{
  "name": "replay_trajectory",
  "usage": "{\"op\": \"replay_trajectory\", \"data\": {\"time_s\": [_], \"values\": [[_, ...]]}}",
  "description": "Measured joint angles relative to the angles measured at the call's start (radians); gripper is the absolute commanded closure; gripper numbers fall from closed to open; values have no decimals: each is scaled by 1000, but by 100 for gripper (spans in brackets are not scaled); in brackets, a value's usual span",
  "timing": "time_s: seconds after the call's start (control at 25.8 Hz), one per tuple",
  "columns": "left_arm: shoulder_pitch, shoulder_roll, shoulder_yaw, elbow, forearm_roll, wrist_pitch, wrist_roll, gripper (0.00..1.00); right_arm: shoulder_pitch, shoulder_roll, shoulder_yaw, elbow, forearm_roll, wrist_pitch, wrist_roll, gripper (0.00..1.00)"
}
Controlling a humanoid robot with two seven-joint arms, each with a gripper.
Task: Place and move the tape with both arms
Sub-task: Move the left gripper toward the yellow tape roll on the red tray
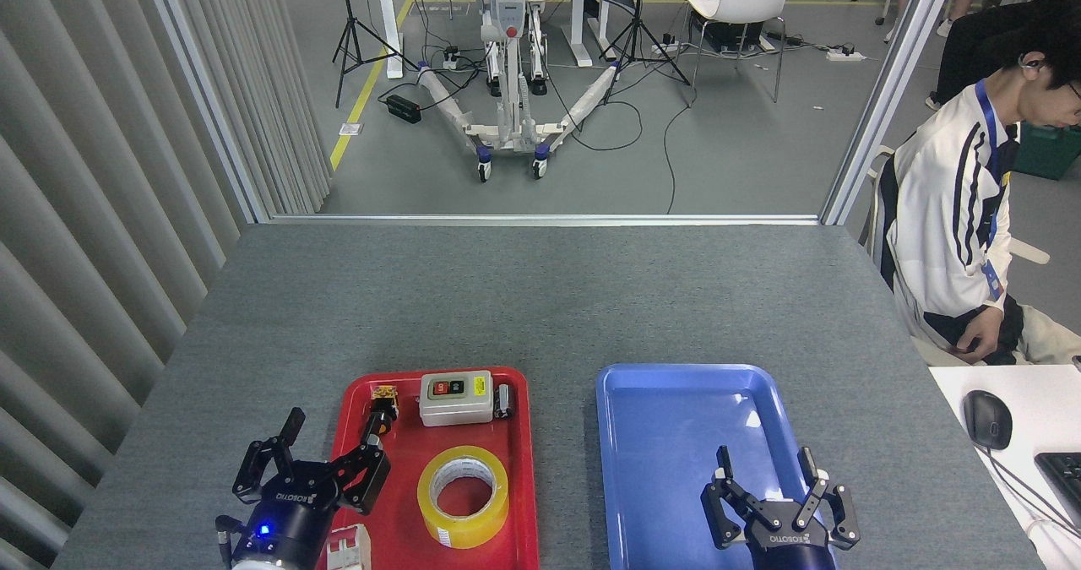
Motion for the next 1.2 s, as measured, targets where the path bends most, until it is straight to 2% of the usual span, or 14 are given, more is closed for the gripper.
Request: {"op": "replay_trajectory", "data": {"time_s": [0.19,0.47,1.05,1.2], "values": [[0,0,2,0,17,2,-11,0,0,0,0,0,0,1,0,1],[-1,-5,-3,-8,30,2,-97,0,0,0,0,1,0,1,0,1],[-13,14,-9,-4,41,5,-127,0,-2,-2,0,1,0,1,-5,1],[-31,25,-29,-6,72,16,-186,0,-2,-4,0,0,0,1,-2,1]]}}
